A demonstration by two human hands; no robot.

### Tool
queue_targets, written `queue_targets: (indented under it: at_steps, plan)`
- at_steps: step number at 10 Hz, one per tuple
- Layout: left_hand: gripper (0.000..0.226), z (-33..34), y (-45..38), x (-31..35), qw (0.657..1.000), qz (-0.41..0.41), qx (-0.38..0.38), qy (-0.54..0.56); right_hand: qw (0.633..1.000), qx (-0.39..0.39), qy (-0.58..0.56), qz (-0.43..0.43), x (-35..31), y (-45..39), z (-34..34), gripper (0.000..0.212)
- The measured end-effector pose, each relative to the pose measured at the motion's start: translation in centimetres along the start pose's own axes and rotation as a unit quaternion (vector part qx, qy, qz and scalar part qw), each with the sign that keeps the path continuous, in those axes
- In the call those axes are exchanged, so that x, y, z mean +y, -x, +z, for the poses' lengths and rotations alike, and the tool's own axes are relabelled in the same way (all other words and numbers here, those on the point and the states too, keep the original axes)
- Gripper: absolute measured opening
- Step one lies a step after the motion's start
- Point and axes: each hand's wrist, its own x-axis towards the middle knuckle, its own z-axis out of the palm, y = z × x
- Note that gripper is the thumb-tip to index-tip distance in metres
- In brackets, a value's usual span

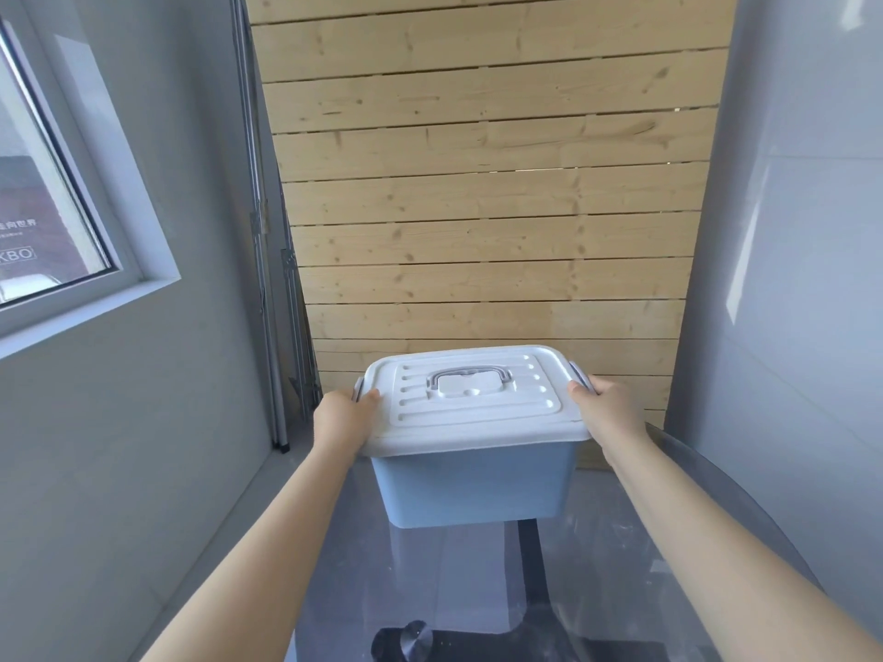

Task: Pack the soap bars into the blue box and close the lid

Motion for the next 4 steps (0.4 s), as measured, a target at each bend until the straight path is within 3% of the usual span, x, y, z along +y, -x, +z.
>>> queue_targets:
  at_steps: [2,3,4]
  plan:
    - [0.035,-0.7,-0.6,0.9,0.995,0.019,-0.053,-0.082,0.997,0.006,0.063,0.037,-1.2,0.9,0.2,0.036]
    - [0.037,-0.9,0.2,1.0,0.991,0.055,-0.027,-0.120,0.993,-0.015,0.108,0.043,-1.3,1.2,-0.1,0.047]
    - [0.040,-0.5,1.4,1.5,0.981,0.127,0.025,-0.146,0.997,0.007,0.079,0.024,-2.1,2.2,-1.1,0.057]
